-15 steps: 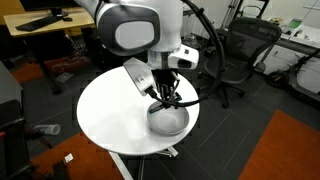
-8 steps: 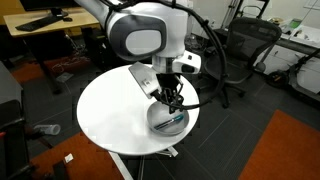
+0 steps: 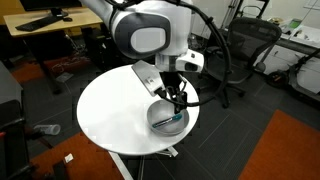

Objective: Put the marker inside the grey bowl

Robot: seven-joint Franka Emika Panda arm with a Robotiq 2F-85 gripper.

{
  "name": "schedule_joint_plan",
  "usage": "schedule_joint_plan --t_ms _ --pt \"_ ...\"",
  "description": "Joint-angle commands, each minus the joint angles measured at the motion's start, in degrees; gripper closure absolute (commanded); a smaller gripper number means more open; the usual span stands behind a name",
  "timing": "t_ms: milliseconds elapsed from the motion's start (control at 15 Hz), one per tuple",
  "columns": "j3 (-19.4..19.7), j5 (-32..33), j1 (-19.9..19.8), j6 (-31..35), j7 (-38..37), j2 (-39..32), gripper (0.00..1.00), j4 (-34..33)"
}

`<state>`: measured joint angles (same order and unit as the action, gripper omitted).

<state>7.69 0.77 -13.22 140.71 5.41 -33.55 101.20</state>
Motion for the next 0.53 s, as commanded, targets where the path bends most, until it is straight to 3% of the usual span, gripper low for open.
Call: schedule_joint_plan --t_ms 0,467 --pt "-0.77 -1.17 -0.62 -2.70 0.39 -0.58 0.00 -2.13" --pt "-0.14 0.00 -0.06 -0.74 0.04 -0.25 0.00 -0.64"
